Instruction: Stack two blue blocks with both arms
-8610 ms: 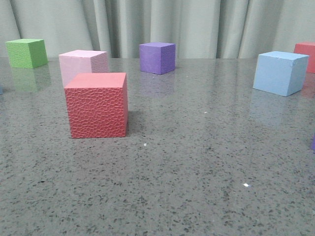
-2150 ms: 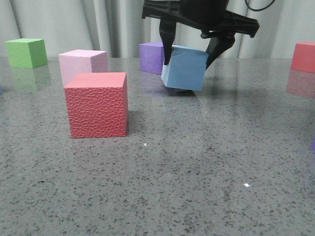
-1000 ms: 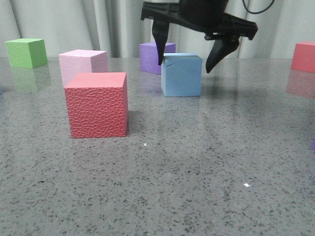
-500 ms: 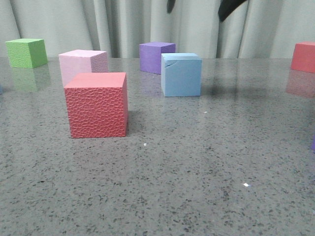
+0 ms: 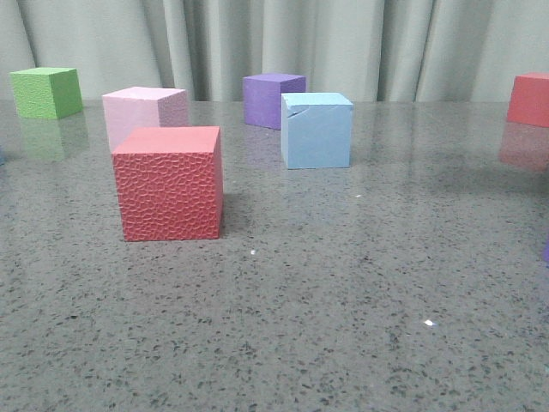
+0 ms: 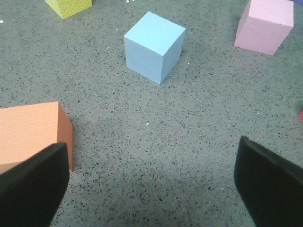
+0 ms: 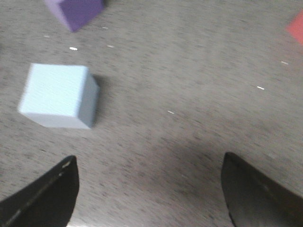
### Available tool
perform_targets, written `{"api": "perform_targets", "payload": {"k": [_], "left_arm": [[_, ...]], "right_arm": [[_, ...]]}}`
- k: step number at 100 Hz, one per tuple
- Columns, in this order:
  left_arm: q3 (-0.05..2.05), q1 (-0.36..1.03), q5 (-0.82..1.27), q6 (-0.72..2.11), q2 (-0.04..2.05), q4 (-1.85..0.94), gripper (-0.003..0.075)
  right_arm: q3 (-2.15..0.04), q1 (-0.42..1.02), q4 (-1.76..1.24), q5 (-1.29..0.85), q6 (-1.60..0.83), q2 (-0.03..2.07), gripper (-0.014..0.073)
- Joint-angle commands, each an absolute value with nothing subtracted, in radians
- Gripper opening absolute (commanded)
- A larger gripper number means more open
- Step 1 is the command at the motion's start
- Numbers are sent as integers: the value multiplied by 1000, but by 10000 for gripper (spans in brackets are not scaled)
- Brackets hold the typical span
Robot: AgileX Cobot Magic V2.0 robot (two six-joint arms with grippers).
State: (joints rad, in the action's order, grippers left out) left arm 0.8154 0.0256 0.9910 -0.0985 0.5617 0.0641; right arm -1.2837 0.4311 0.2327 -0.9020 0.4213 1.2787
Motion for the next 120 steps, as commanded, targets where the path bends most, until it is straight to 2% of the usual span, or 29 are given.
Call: {"api": "perform_targets", "payload": {"k": [1,27,54,78,120], "left_arm": [[851,23,935,-100,572,59,673],[851,23,935,-100,572,59,673],[851,23,935,-100,572,59,673],[851,23,935,-100,572,59,673],[849,23,932,-100,572,59,673]], "right_arm": [[-1244,392,268,-841,386,1164,610],[-1110,302,268,-847,279,943,610],[-1004,288,317,-873,237,792,610],[-926,288,343,-879,237,741,610],[-923,288,342,-881,246,738,610]]}}
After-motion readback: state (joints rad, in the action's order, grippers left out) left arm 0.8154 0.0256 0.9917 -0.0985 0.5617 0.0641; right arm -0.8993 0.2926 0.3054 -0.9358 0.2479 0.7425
